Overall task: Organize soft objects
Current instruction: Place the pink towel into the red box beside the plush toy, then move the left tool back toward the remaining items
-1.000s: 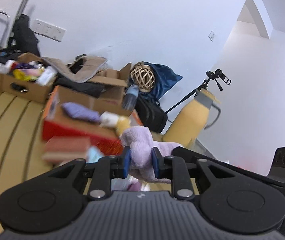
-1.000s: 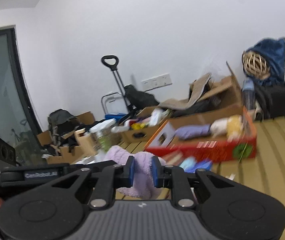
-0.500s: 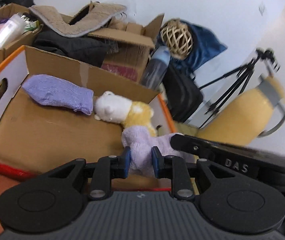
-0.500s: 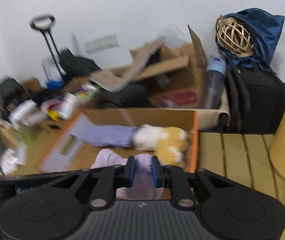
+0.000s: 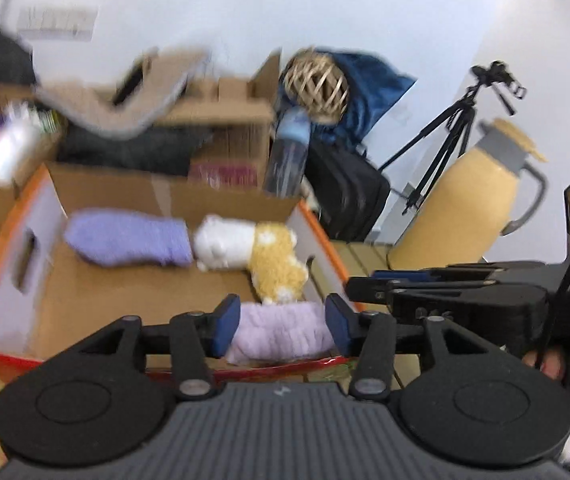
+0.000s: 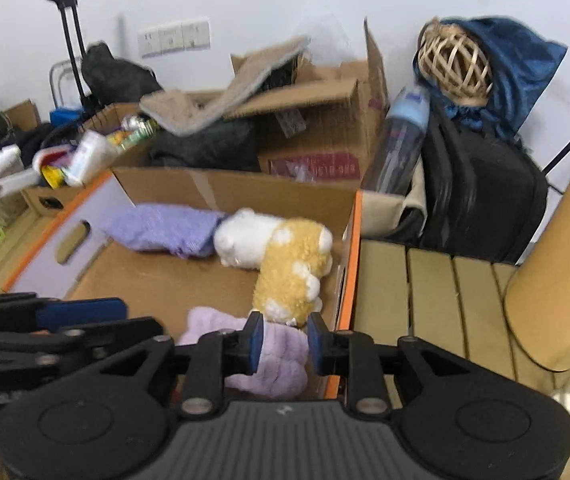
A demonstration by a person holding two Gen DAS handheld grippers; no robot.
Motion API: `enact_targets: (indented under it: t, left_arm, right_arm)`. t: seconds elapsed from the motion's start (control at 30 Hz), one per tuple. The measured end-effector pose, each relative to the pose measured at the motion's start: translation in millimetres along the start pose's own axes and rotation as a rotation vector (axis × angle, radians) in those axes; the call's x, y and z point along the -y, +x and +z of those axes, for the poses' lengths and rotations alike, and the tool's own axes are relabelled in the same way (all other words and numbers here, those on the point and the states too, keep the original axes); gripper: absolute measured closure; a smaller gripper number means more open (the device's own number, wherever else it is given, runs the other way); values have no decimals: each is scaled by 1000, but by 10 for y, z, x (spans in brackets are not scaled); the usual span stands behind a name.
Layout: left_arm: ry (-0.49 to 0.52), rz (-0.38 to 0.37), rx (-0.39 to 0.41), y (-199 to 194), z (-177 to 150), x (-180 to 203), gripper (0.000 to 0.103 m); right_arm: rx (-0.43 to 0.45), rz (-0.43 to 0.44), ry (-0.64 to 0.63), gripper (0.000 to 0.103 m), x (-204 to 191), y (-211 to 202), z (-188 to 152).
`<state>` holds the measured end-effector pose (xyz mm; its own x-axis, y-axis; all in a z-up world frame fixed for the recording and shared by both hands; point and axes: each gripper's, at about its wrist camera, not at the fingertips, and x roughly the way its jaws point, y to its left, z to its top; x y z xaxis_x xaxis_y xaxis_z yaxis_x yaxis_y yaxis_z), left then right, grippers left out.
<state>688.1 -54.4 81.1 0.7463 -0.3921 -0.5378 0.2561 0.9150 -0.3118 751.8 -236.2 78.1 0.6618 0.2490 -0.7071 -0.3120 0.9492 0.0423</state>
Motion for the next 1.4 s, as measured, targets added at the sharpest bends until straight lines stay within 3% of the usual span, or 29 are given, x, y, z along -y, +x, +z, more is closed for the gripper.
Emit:
enact_targets:
  t: [0.13,0.27,0.4,0.57,0.7,0.8,0.87,1.03,1.2,1.4]
  left_arm:
    - [81,52,63,-664,71,123,46]
    - [121,108,139,-1290,58,242,45]
    - [168,152,231,-1905,-157,351,33]
    - [265,205,317,-2581,-890,474,26]
    - [251,229,400,-3037,-1498,477,14]
    - [289,322,513,-3346,-2003,535,4]
    - [298,376,558,-3482,-2276,584,3]
    - [202,339,515,-3694,-2812,575,1]
    - [277,327,479,-3808,-3171,573,0]
    - [223,319,483,-3827,-3155,478,0]
  right_arm:
    - [82,1,-20,66,-98,-641,48]
    - [161,5,-57,65,-267,-1314,18]
    - [247,22,-87,57,-512,-1943,-133]
    - [353,39,-133,52,-798,-2514,-618]
    - [439,89,-150,45,-947,-2906,-1227]
    - [521,84,-193,35,-1104,-3177,-1748]
    - [566,69,-209,27,-1221,-3341,-2097]
    - [617,42,-231,13,-1499,-3561,-2915]
    - [566,57,-147,13,-1640,-3633,-3581]
    - [548,34,-167,12,-1608,-3689,-3697]
